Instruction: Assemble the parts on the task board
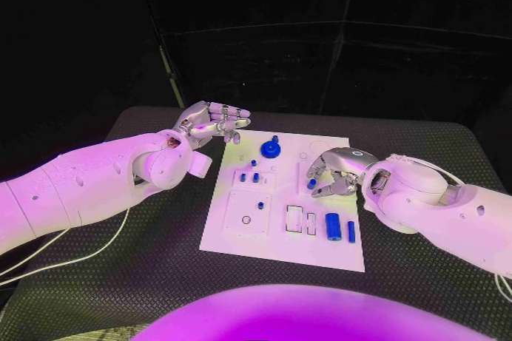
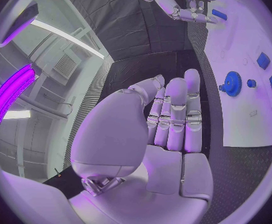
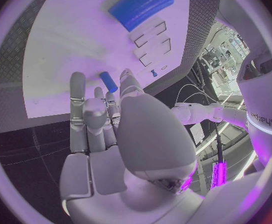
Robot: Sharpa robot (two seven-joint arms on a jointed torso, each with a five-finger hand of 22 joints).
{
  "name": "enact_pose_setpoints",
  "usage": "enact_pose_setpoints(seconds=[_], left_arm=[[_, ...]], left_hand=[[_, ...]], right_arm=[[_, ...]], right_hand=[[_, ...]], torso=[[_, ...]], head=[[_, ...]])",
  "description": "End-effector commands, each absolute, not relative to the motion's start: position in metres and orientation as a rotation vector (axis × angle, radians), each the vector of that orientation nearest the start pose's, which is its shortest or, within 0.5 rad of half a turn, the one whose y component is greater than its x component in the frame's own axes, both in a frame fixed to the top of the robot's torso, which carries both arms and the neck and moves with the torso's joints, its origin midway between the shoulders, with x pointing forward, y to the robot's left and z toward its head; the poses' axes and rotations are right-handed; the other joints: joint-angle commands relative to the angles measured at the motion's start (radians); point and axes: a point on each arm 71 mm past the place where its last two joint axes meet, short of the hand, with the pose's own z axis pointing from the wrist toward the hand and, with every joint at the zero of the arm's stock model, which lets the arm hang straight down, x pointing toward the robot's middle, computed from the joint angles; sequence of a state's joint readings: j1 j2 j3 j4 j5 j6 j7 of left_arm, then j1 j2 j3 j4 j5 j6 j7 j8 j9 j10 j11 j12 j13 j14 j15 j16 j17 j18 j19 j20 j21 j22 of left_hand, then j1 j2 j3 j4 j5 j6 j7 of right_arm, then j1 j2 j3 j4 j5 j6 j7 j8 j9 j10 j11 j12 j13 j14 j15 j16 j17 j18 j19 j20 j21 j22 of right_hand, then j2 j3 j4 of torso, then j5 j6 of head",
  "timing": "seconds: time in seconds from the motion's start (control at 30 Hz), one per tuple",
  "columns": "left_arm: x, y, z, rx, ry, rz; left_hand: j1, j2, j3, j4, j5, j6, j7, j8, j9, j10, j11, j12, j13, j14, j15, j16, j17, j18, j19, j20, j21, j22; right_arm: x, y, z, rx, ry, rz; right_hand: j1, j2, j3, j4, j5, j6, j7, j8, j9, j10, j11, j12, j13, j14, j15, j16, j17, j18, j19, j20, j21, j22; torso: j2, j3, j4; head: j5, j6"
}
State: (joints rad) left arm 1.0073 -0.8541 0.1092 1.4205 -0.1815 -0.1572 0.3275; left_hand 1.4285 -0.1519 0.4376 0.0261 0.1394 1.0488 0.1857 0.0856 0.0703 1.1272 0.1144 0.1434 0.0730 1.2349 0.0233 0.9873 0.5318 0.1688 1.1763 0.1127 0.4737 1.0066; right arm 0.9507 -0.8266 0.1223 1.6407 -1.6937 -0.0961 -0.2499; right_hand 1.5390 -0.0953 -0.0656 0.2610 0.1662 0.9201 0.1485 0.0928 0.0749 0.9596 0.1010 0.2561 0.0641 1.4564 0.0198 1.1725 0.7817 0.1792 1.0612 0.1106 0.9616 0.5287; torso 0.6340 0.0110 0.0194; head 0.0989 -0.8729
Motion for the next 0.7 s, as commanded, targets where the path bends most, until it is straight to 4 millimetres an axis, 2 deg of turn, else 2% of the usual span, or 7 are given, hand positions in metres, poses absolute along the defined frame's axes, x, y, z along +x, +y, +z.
enact_pose_setpoints(seconds=[0.03, 0.1, 0.23, 0.7], left_arm=[[0.486, 0.2375, -0.2265, -1.088, 1.533, -1.541], [0.4861, 0.2374, -0.2265, -1.088, 1.533, -1.541], [0.4862, 0.2371, -0.2266, -1.089, 1.533, -1.542], [0.4863, 0.2368, -0.2269, -1.089, 1.537, -1.543]], left_hand=[[-0.002, -0.001, -0.003, -0.004, 0.005, -0.003, 0.001, -0.004, -0.001, -0.005, -0.001, 0.003, -0.001, -0.005, -0.002, -0.005, 0.0, 0.012, -0.006, 0.004, -0.005, -0.001], [-0.002, -0.001, -0.003, -0.004, 0.005, -0.003, 0.001, -0.004, -0.001, -0.005, -0.001, 0.003, -0.001, -0.005, -0.002, -0.005, 0.0, 0.012, -0.006, 0.004, -0.005, -0.001], [-0.003, -0.001, -0.003, -0.004, 0.005, -0.003, 0.001, -0.004, -0.001, -0.006, -0.001, 0.004, -0.001, -0.006, -0.001, -0.005, -0.001, 0.012, -0.006, 0.004, -0.005, -0.001], [-0.003, -0.001, -0.003, -0.004, 0.005, -0.003, 0.001, -0.004, -0.001, -0.006, -0.001, 0.004, -0.001, -0.006, -0.001, -0.005, -0.001, 0.012, -0.006, 0.004, -0.005, -0.001]], right_arm=[[0.4361, -0.1609, -0.2391, -0.326, 1.862, 0.564], [0.4368, -0.1602, -0.2395, -0.325, 1.859, 0.565], [0.4383, -0.1592, -0.2404, -0.323, 1.858, 0.565], [0.4405, -0.1547, -0.2421, -0.325, 1.855, 0.574]], right_hand=[[0.004, 0.031, 0.017, -0.007, -0.004, 0.054, 0.013, 0.011, 0.002, 0.056, 0.0, 0.003, -0.001, 0.016, -0.001, 0.028, 0.044, 0.0, 0.03, 0.0, 0.03, 0.037], [0.011, 0.047, 0.029, -0.011, -0.018, 0.075, 0.012, 0.012, 0.001, 0.082, -0.002, -0.005, -0.003, 0.021, -0.005, 0.047, 0.072, -0.005, 0.048, -0.002, 0.051, 0.067], [0.02, 0.058, 0.042, -0.016, -0.024, 0.094, 0.01, 0.006, -0.004, 0.108, -0.006, -0.025, -0.003, 0.024, -0.008, 0.068, 0.1, -0.01, 0.065, -0.004, 0.074, 0.098], [0.032, 0.061, 0.059, -0.02, -0.02, 0.114, 0.009, -0.004, -0.007, 0.136, -0.009, -0.057, -0.003, 0.026, -0.011, 0.091, 0.133, -0.017, 0.081, -0.005, 0.102, 0.137]], torso=[[0.0, 0.0008, -0.0014], [0.0, 0.001, -0.0012], [-0.001, 0.0011, -0.0015], [-0.001, 0.0009, -0.0012]], head=[[0.001, 0.0], [0.001, 0.0], [0.0, 0.0], [0.002, 0.0]])
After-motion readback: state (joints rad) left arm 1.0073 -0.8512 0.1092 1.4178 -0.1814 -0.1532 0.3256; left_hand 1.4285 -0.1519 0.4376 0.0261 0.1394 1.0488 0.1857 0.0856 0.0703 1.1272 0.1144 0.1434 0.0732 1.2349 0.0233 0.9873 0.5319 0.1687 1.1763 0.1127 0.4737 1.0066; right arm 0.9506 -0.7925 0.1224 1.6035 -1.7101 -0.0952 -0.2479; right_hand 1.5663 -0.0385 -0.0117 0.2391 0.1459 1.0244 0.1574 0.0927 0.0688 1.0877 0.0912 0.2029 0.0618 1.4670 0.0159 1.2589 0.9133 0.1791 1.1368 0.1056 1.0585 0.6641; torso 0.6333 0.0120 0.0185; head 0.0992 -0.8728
